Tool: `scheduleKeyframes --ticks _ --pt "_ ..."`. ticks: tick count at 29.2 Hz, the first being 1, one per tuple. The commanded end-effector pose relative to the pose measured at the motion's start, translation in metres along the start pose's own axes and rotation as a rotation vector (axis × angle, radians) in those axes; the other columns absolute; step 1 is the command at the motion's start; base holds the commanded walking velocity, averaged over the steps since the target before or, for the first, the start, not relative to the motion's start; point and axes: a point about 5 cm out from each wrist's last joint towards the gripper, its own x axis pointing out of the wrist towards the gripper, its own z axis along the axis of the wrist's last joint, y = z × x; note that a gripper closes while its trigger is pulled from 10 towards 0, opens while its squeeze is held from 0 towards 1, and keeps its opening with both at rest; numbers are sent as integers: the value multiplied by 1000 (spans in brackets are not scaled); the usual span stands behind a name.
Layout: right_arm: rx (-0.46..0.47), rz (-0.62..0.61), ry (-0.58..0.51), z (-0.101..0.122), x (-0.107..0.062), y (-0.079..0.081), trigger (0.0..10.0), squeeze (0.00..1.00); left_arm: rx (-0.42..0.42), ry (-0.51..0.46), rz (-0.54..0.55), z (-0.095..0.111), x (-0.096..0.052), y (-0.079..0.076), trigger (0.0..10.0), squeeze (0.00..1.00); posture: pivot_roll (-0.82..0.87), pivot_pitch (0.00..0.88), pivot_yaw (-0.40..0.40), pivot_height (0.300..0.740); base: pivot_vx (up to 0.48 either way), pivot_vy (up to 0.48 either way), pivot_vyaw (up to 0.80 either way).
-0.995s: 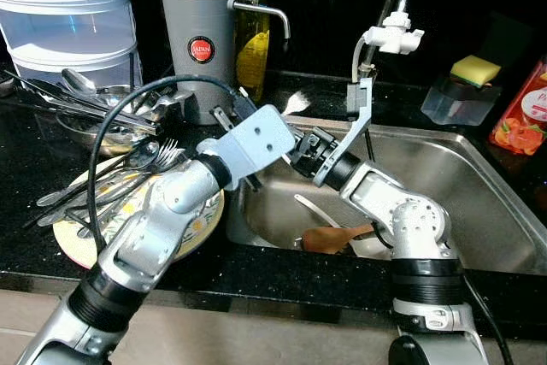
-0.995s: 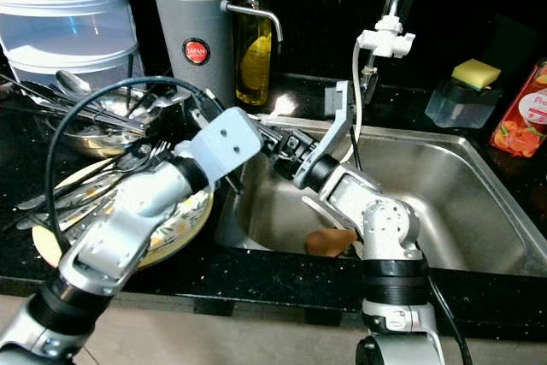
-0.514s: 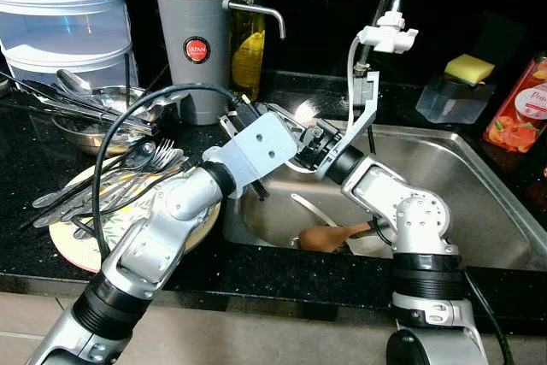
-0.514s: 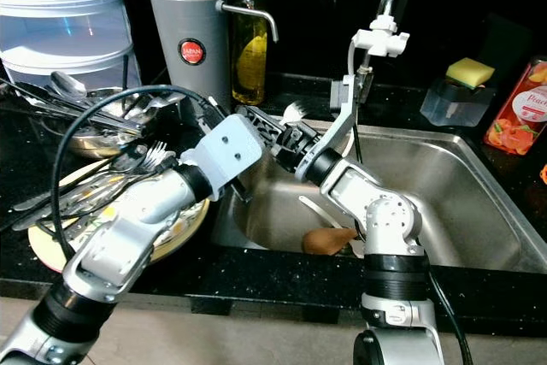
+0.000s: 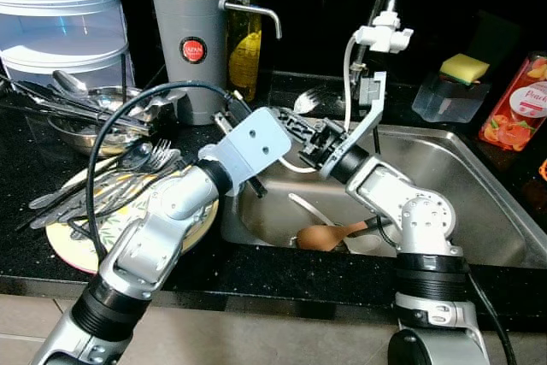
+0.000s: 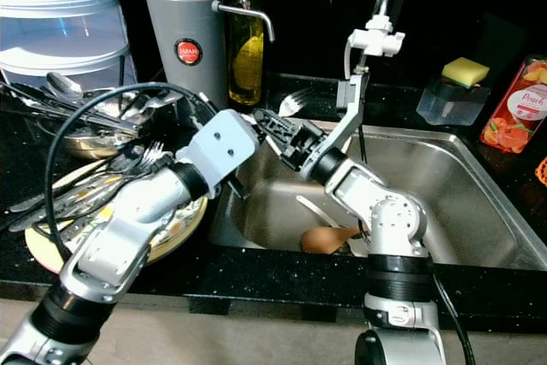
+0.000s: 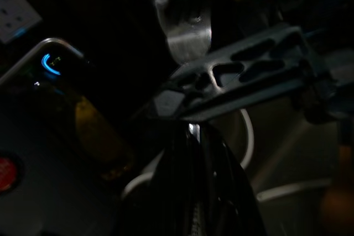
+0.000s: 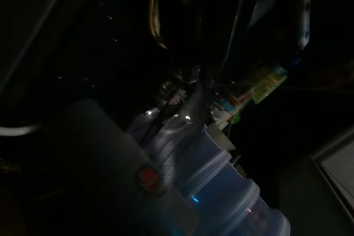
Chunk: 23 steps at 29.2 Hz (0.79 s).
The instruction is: Kitchen organization
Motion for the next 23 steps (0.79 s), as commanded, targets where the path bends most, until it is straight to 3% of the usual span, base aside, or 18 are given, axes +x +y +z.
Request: scheduleKeyframes --ticks 1,9,10,13,15,18,21,23 --pt "-5 21 5 -1 0 4 0 0 -28 5 -42 -1 1 -11 10000 0 127 93 -60 740 0 0 0" --pt "-17 28 7 0 0 4 0 0 -47 15 -26 -4 1 -10 10000 0 126 97 -62 740 0 0 0" --pt "-31 20 17 -1 0 4 10000 0 -57 12 -16 -3 1 -8 10000 1000 126 97 -62 740 0 0 0" --pt "-97 -25 48 -5 -1 -3 10000 0 -92 -5 44 -1 1 -1 10000 1000 126 98 -63 740 0 0 0" --pt "-159 -122 71 -8 -3 -17 10000 0 -139 -40 88 4 -1 7 10000 0 126 98 -63 740 0 0 0" --pt "-302 -363 99 -8 -7 -47 10000 0 -210 -90 109 11 -7 14 10000 0 129 102 -62 740 0 0 0" --pt "-394 -549 99 -1 -11 -67 10000 0 -270 -130 96 16 -16 17 10000 0 130 104 -62 740 0 0 0" --pt "-394 -549 99 -1 -11 -67 10000 0 -270 -130 96 16 -16 17 10000 0 130 104 -62 740 0 0 0"
